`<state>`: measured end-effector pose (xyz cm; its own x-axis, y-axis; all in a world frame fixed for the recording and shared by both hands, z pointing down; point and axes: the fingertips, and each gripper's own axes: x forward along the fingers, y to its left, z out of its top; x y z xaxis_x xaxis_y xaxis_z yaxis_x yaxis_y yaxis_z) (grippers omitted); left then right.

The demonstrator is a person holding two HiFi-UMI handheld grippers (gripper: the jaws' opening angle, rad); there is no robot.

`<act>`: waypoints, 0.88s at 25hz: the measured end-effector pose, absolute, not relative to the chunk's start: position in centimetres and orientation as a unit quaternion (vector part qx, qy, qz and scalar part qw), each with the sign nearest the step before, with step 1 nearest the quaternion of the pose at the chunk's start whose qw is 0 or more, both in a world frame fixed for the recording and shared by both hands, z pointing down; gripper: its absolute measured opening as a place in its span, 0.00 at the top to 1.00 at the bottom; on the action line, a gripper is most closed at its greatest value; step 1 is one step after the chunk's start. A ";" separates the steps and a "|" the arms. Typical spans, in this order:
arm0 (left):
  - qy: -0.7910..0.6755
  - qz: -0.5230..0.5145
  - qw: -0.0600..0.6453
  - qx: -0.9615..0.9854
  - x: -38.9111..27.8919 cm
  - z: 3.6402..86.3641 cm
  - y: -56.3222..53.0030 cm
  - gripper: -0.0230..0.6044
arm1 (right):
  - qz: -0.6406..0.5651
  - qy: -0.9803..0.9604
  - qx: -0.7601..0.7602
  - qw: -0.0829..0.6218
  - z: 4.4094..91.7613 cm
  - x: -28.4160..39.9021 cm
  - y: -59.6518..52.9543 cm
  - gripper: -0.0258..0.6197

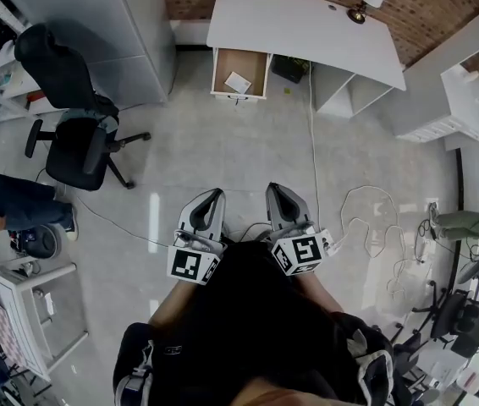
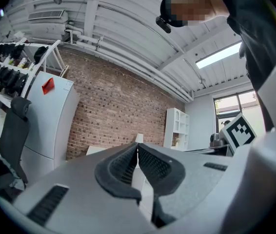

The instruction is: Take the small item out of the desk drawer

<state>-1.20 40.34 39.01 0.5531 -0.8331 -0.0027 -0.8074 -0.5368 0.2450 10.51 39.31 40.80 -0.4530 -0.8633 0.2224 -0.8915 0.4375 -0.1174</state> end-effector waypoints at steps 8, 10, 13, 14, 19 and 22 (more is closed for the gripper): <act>-0.474 -0.059 0.131 0.869 -4.6 41.0 39.1 0.94 | 0.120 -0.837 0.527 0.086 42.5 8.3 38.0 0.92; -0.474 -0.055 0.137 0.868 -4.7 41.6 38.4 0.94 | 0.126 -0.836 0.527 0.087 43.0 8.3 37.0 0.92; -0.477 -0.048 0.143 0.866 -4.9 42.5 36.8 0.94 | 0.131 -0.838 0.522 0.087 43.8 8.1 34.8 0.92; -0.479 -0.045 0.144 0.865 -5.0 42.7 36.0 0.94 | 0.133 -0.839 0.520 0.087 44.1 8.0 33.9 0.92; -0.491 -0.029 0.147 0.858 -5.3 43.9 30.6 0.94 | 0.141 -0.846 0.507 0.083 45.4 7.8 28.4 0.92; -0.494 -0.022 0.141 0.858 -4.7 43.9 25.7 0.94 | 0.146 -0.848 0.503 0.082 46.1 8.5 23.6 0.92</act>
<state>-4.71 25.72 43.87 0.5118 -0.8532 0.1009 -0.8405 -0.4729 0.2644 8.50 23.63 46.07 -0.4810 -0.8286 0.2864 -0.8767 0.4519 -0.1650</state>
